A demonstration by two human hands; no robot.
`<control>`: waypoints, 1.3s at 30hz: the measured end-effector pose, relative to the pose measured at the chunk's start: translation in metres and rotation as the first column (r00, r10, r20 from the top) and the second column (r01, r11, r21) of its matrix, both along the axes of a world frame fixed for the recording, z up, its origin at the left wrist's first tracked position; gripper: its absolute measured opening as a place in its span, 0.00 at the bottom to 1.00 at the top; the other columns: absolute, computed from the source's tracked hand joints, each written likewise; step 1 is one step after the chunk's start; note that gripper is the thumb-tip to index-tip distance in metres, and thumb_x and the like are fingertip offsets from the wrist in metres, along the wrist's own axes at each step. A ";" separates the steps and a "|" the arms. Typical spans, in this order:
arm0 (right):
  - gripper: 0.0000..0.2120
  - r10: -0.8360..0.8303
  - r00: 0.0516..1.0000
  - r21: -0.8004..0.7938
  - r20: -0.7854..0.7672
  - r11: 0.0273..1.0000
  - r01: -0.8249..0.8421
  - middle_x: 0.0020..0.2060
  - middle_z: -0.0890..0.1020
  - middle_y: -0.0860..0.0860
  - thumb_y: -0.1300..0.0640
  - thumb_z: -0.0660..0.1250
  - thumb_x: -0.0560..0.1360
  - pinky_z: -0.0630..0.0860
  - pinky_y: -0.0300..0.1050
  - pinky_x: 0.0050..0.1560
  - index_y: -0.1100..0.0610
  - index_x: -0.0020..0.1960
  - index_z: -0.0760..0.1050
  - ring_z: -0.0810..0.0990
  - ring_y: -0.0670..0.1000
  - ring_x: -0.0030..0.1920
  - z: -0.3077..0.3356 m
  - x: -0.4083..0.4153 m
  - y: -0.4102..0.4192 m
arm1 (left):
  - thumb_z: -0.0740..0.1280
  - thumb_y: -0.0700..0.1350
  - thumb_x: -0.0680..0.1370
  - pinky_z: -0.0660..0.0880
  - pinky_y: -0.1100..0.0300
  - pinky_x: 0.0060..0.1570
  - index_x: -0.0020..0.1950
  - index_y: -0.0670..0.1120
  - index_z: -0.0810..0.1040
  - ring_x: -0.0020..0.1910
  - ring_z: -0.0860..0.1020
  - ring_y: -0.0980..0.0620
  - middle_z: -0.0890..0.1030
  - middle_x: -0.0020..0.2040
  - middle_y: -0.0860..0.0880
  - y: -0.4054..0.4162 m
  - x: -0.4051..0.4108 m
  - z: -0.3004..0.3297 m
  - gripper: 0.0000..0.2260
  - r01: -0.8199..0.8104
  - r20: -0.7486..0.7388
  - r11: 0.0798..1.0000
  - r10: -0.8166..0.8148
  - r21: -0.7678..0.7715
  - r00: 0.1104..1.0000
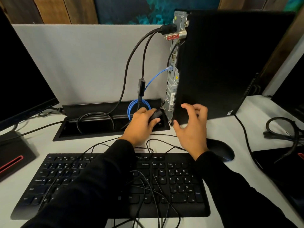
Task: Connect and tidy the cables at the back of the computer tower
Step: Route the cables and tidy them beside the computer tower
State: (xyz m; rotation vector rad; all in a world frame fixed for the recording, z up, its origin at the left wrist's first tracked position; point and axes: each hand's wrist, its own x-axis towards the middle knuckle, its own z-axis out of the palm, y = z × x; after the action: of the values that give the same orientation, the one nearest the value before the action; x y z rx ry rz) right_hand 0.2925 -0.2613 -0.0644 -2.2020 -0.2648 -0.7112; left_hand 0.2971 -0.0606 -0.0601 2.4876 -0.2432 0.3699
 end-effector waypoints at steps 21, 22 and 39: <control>0.44 -0.078 0.995 -0.283 -0.062 0.957 0.058 0.83 0.40 0.55 0.50 0.70 0.77 0.72 0.60 0.72 0.45 0.84 0.46 0.46 0.59 0.82 -0.001 -0.003 0.003 | 0.70 0.46 0.81 0.74 0.71 0.47 0.57 0.48 0.83 0.45 0.81 0.61 0.84 0.44 0.56 -0.012 0.020 0.009 0.06 0.147 0.103 0.980 -0.134 -0.132 0.986; 0.44 -0.077 0.995 -0.282 -0.062 0.958 0.057 0.83 0.41 0.55 0.50 0.70 0.77 0.72 0.60 0.72 0.45 0.84 0.46 0.47 0.59 0.82 -0.001 -0.003 0.003 | 0.70 0.47 0.81 0.74 0.71 0.47 0.58 0.48 0.83 0.45 0.81 0.62 0.84 0.44 0.56 -0.011 0.022 0.010 0.07 0.144 0.103 0.983 -0.132 -0.118 0.986; 0.34 -0.101 0.993 -0.297 -0.055 0.951 0.080 0.78 0.56 0.60 0.50 0.72 0.75 0.72 0.60 0.69 0.52 0.78 0.63 0.62 0.63 0.74 0.005 -0.009 0.004 | 0.67 0.45 0.83 0.74 0.63 0.64 0.71 0.47 0.78 0.62 0.79 0.56 0.82 0.63 0.49 0.020 -0.048 0.031 0.17 0.179 0.033 0.984 -0.179 -0.003 0.983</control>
State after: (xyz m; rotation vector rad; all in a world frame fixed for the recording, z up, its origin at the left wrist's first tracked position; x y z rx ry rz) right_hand 0.2833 -0.2574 -0.0593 -2.5324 -0.2484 -0.6786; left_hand 0.2491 -0.0405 -0.0288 2.4319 -0.4744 0.3358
